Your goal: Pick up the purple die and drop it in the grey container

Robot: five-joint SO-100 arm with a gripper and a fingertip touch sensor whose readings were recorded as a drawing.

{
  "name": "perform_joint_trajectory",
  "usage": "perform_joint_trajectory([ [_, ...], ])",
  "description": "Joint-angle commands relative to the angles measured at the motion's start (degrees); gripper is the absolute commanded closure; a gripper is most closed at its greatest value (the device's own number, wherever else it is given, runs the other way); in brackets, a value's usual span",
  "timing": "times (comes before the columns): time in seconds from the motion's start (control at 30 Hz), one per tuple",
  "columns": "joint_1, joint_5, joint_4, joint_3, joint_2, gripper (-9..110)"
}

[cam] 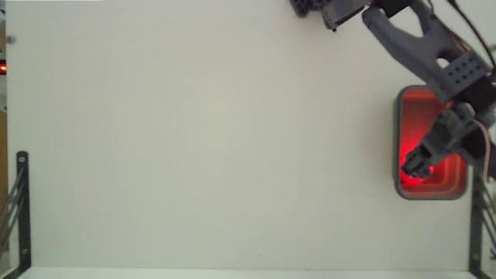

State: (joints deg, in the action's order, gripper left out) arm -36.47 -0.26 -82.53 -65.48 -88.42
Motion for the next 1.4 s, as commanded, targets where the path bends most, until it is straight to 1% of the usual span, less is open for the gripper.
perform_joint_trajectory([
  [0.0,-0.93,0.26,0.83,-0.42,-4.68,-9],
  [0.87,-0.77,0.26,0.83,-0.63,-4.89,-9],
  [1.37,3.19,0.26,0.80,-5.78,-10.08,-9],
])
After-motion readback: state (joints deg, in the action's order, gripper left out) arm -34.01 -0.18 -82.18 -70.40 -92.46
